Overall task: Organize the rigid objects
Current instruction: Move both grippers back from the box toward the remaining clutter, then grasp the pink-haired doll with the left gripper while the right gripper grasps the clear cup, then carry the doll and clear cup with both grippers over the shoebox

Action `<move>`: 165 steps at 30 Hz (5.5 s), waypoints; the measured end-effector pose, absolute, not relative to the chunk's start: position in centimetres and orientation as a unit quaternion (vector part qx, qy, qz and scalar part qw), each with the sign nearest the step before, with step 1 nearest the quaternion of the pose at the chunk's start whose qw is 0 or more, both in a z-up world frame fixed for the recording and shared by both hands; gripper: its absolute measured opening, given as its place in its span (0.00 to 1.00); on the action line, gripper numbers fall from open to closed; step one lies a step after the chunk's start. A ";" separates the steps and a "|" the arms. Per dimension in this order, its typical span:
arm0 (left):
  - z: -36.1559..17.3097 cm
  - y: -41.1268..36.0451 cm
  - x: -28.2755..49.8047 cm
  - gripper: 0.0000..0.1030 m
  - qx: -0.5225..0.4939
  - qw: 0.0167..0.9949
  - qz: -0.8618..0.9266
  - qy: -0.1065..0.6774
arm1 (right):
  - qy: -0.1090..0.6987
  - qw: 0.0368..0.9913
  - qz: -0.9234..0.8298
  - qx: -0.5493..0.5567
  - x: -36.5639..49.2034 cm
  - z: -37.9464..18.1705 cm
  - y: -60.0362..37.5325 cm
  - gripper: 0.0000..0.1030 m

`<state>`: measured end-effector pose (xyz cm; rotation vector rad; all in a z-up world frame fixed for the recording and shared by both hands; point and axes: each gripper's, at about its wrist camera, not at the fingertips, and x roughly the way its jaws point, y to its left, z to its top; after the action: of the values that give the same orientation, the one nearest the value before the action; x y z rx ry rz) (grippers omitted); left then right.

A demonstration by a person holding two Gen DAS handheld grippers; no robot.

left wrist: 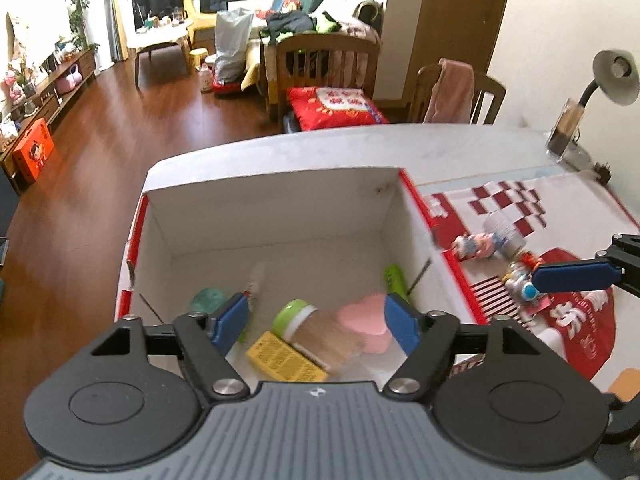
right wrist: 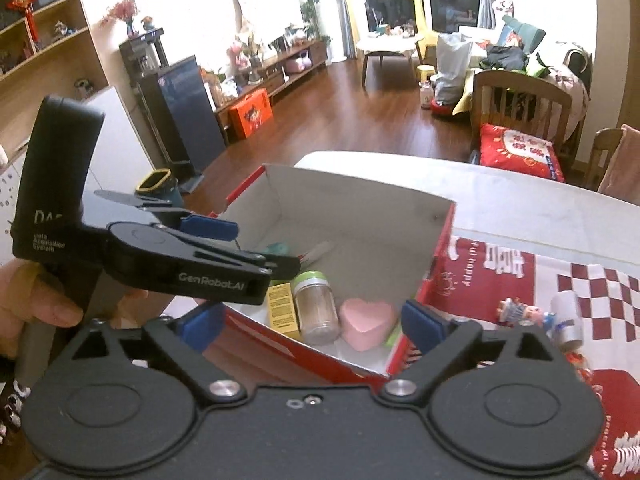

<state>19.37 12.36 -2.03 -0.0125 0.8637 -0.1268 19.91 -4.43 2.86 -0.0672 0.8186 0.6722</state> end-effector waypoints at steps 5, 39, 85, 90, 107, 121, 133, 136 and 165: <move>-1.5 10.3 17.9 0.77 -0.017 0.917 -0.055 0.394 | 0.373 0.873 0.314 -0.027 19.5 3.2 -7.3 1.00; -7.7 -10.2 23.5 0.81 -0.001 0.921 -0.073 0.383 | 0.401 0.890 0.213 -0.050 27.1 -3.0 -29.0 0.98; -17.7 -13.0 32.4 0.81 0.023 0.915 -0.051 0.399 | 0.507 0.827 0.237 0.051 40.1 -12.2 -24.0 0.50; -17.7 -12.9 32.5 0.74 0.027 0.915 -0.043 0.399 | 0.511 0.826 0.229 0.062 40.2 -12.5 -24.5 0.44; -15.6 -12.2 31.3 0.73 -0.004 0.921 -0.043 0.387 | 0.479 0.846 0.220 0.078 37.9 -8.5 -25.7 0.39; -9.4 -11.5 27.4 0.73 -0.038 0.927 -0.049 0.371 | 0.452 0.862 0.221 0.059 33.9 -1.5 -26.7 0.39; -4.7 -8.3 23.8 0.73 -0.045 0.929 -0.052 0.363 | 0.443 0.864 0.235 0.053 30.2 1.5 -23.8 0.39; -3.6 -6.8 22.9 0.73 -0.045 0.931 -0.050 0.358 | 0.439 0.865 0.240 0.050 29.3 2.1 -22.5 0.39; -2.2 13.4 19.4 0.73 -0.048 0.924 0.018 0.378 | 0.434 0.861 0.267 -0.005 25.9 1.3 -5.5 0.39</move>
<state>19.44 13.45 -2.23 -0.0994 0.7764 0.0377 25.94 -5.48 1.34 -0.0096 0.9103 0.5599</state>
